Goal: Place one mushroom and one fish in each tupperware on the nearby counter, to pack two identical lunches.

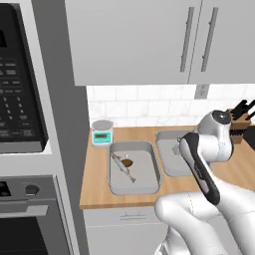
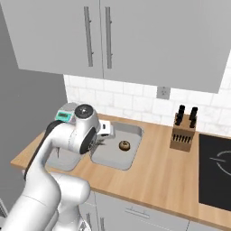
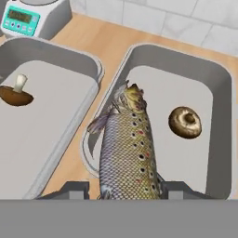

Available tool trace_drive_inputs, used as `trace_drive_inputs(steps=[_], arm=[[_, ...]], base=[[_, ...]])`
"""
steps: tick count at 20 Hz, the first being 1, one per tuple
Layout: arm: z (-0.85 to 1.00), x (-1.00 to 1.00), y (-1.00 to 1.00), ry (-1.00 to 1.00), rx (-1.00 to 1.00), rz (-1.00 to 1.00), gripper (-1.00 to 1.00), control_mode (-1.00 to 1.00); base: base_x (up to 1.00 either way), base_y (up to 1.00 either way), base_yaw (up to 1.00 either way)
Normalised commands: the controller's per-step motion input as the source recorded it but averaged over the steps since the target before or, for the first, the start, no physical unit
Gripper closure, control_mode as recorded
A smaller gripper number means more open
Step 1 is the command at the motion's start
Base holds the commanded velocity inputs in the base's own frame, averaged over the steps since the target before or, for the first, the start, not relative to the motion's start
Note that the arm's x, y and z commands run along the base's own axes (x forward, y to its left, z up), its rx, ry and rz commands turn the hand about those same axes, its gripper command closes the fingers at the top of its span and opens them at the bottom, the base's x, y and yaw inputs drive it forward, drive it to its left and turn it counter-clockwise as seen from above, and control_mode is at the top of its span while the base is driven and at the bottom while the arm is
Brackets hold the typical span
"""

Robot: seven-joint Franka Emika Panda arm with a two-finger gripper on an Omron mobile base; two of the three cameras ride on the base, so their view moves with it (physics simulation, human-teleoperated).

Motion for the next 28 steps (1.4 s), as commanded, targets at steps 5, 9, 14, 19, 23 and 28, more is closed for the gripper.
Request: trace_drive_inputs(steps=[5, 9, 14, 19, 23, 28], arm=[[-0.45, 0.6, -0.09, 0.1, 0.0, -0.02, 1.0, -1.0], [-0.25, 0.64, 0.0, 0.11, 0.0, -0.15, 1.0, -1.0], [-0.15, 0.5, -0.04, 0.01, 0.0, -0.19, 1.0, -1.0], [-0.15, 0.32, -0.15, 0.0, 0.0, -0.04, 1.0, -1.0], [-0.44, 0.13, -0.09, 0.03, 0.0, 0.0, 1.0, -1.0], [-0.48, 0.24, -0.02, 0.08, 0.0, 0.0, 1.0, -1.0]], base=[[0.0, 0.0, 0.0], [0.0, 0.0, 0.0], [0.0, 0.0, 0.0], [0.0, 0.0, 0.0], [0.0, 0.0, 0.0], [0.0, 0.0, 0.0]])
